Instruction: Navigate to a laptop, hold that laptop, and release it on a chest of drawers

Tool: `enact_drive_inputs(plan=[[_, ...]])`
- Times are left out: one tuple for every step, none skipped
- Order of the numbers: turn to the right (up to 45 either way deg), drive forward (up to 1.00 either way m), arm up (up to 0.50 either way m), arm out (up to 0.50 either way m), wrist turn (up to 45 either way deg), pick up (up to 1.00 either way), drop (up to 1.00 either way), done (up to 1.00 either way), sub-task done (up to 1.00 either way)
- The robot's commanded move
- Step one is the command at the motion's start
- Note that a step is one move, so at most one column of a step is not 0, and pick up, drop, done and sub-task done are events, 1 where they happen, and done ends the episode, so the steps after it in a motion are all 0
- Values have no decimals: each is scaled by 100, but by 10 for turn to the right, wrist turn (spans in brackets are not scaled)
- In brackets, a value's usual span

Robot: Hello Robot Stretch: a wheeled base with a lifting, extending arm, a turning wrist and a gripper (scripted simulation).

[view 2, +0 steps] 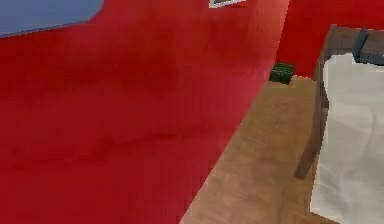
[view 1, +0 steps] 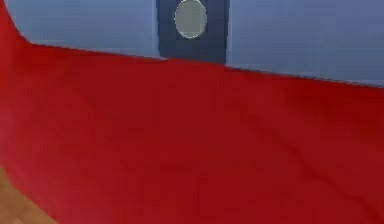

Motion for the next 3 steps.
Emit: enact_drive_inputs(plan=[[450,0,0,0,0,0,0,0,0],[450,0,0,0,0,0,0,0,0],[270,0,0,0,0,0,0,0,0]])
